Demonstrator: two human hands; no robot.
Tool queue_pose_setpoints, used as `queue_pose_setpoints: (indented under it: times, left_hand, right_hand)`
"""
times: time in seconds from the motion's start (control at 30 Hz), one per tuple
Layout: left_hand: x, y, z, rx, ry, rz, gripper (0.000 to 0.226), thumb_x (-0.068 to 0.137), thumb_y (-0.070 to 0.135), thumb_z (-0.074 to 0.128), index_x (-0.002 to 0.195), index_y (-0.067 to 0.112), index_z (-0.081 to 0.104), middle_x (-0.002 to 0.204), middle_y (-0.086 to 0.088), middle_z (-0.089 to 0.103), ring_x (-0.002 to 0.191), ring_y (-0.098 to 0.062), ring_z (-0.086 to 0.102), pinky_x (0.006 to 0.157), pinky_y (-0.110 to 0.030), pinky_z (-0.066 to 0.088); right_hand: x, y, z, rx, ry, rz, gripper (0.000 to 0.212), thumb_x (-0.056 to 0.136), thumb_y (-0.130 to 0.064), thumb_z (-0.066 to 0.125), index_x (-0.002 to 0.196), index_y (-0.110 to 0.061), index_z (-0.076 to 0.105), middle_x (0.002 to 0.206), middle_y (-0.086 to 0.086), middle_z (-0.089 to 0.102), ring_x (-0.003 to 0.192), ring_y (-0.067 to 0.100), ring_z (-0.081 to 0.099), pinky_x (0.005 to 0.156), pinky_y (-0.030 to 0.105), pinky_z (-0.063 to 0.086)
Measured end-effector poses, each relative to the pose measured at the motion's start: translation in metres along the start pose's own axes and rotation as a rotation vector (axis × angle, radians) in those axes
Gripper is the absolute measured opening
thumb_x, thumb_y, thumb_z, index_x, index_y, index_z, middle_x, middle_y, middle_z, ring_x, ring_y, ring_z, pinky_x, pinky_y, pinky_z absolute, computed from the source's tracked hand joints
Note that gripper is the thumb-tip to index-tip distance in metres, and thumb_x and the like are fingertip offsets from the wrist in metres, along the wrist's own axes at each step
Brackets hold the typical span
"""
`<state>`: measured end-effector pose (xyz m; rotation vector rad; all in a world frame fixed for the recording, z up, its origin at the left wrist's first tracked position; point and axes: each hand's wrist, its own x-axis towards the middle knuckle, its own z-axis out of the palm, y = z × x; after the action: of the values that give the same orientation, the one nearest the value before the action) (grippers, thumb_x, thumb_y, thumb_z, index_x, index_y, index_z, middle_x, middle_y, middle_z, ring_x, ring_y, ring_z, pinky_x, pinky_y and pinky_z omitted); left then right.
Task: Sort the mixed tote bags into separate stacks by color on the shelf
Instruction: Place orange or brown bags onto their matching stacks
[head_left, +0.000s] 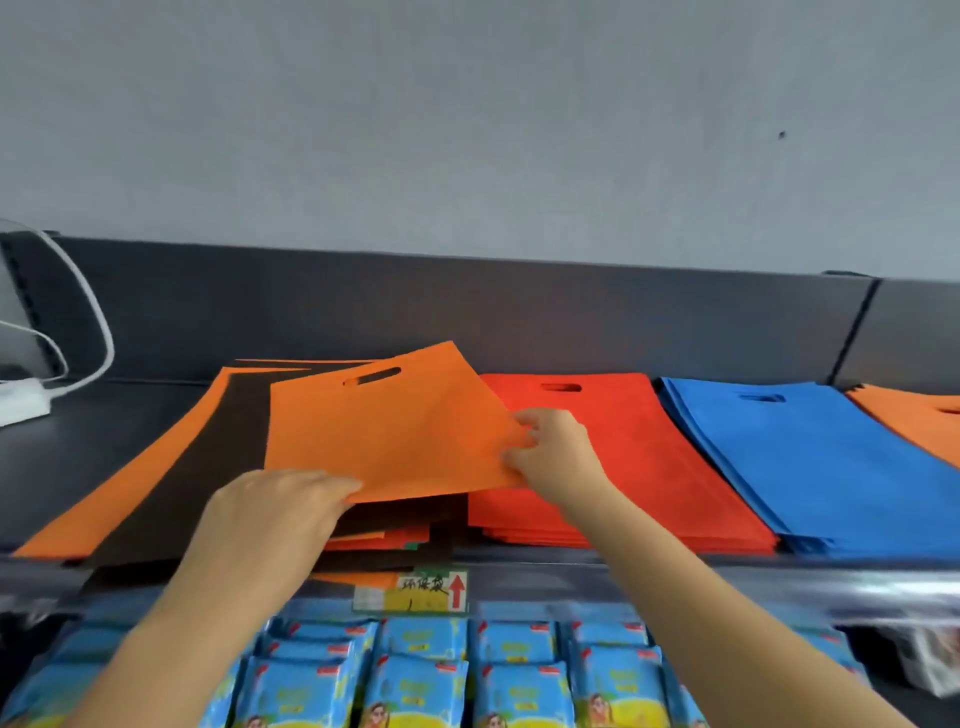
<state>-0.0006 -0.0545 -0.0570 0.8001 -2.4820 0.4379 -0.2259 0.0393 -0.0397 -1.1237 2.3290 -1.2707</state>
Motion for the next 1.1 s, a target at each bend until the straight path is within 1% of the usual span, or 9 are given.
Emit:
queue_pose_setpoints:
  times: [0.07, 0.23, 0.3, 0.4, 0.63, 0.73, 0.83, 0.97, 1.1]
  left_hand:
    - [0.002, 0.005, 0.005, -0.027, -0.068, -0.040, 0.033, 0.060, 0.017, 0.087, 0.085, 0.034, 0.075, 0.074, 0.016, 0.070, 0.057, -0.019, 0.066, 0.043, -0.028, 0.049]
    - [0.013, 0.039, 0.007, -0.054, 0.033, 0.022, 0.048, 0.052, 0.003, 0.087, 0.089, 0.032, 0.076, 0.080, 0.015, 0.072, 0.059, -0.016, 0.068, 0.039, -0.028, 0.049]
    - [0.020, 0.060, 0.006, -0.064, 0.076, 0.069, 0.055, 0.045, -0.001, 0.088, 0.088, 0.031, 0.076, 0.079, 0.015, 0.071, 0.059, -0.014, 0.068, 0.037, -0.027, 0.048]
    - [0.030, 0.095, 0.007, -0.103, 0.112, 0.117, 0.063, 0.039, -0.004, 0.088, 0.089, 0.032, 0.075, 0.080, 0.015, 0.071, 0.061, -0.011, 0.068, 0.037, -0.025, 0.048]
    - [0.063, 0.232, 0.008, -0.283, 0.176, 0.243, 0.068, 0.035, -0.012, 0.083, 0.089, 0.030, 0.076, 0.083, 0.015, 0.072, 0.070, -0.010, 0.069, 0.047, -0.027, 0.053]
    - [0.078, 0.303, 0.013, -0.326, 0.196, 0.306, 0.054, 0.050, -0.006, 0.066, 0.087, 0.032, 0.076, 0.084, 0.016, 0.072, 0.071, -0.009, 0.069, 0.049, -0.026, 0.053]
    - [0.094, 0.369, 0.014, -0.337, 0.178, 0.355, 0.053, 0.049, 0.001, 0.054, 0.086, 0.031, 0.076, 0.084, 0.016, 0.072, 0.071, -0.007, 0.069, 0.050, -0.024, 0.052]
    - [0.114, 0.447, 0.011, -0.374, 0.171, 0.377, 0.050, 0.051, 0.001, 0.055, 0.087, 0.030, 0.076, 0.085, 0.014, 0.072, 0.072, -0.007, 0.069, 0.053, -0.025, 0.053]
    - [0.132, 0.513, 0.004, -0.376, 0.124, 0.397, 0.057, 0.043, -0.007, 0.082, 0.088, 0.028, 0.076, 0.086, 0.013, 0.073, 0.074, -0.008, 0.069, 0.056, -0.026, 0.055]
  right_hand:
    - [-0.007, 0.008, -0.011, -0.055, 0.118, -0.073, 0.044, 0.081, -0.003, 0.059, 0.123, -0.016, 0.059, 0.119, 0.008, 0.063, 0.114, 0.024, 0.056, 0.091, 0.036, 0.049]
    - [-0.018, 0.038, -0.052, -0.024, 0.275, -0.108, 0.036, 0.087, -0.008, 0.060, 0.122, -0.016, 0.060, 0.117, 0.004, 0.065, 0.114, 0.018, 0.055, 0.091, 0.032, 0.047]
    - [-0.024, 0.055, -0.070, -0.008, 0.313, -0.109, 0.034, 0.089, -0.008, 0.058, 0.122, -0.015, 0.059, 0.113, 0.001, 0.064, 0.108, 0.015, 0.056, 0.082, 0.022, 0.046]
    - [-0.031, 0.088, -0.102, 0.011, 0.339, -0.089, 0.030, 0.090, -0.009, 0.057, 0.120, -0.015, 0.059, 0.104, -0.004, 0.061, 0.075, 0.000, 0.054, 0.059, 0.007, 0.039]
    - [-0.053, 0.182, -0.217, 0.064, 0.415, -0.003, 0.027, 0.091, -0.008, 0.056, 0.116, -0.014, 0.061, 0.094, -0.004, 0.062, 0.070, -0.003, 0.054, 0.053, 0.007, 0.043]
    - [-0.062, 0.224, -0.276, 0.060, 0.455, 0.014, 0.028, 0.090, -0.007, 0.057, 0.118, -0.013, 0.061, 0.090, -0.004, 0.061, 0.066, 0.000, 0.055, 0.053, 0.010, 0.045]
    - [-0.067, 0.262, -0.331, 0.022, 0.492, 0.013, 0.027, 0.090, -0.007, 0.057, 0.116, -0.012, 0.061, 0.092, -0.001, 0.062, 0.064, 0.003, 0.054, 0.054, 0.014, 0.044]
    - [-0.074, 0.303, -0.393, 0.011, 0.536, 0.034, 0.028, 0.090, -0.005, 0.056, 0.115, -0.013, 0.062, 0.095, 0.000, 0.063, 0.076, 0.017, 0.059, 0.066, 0.026, 0.050]
    - [-0.073, 0.339, -0.445, -0.022, 0.577, 0.089, 0.032, 0.090, -0.007, 0.055, 0.122, -0.011, 0.059, 0.104, 0.003, 0.063, 0.081, 0.018, 0.059, 0.073, 0.034, 0.052]
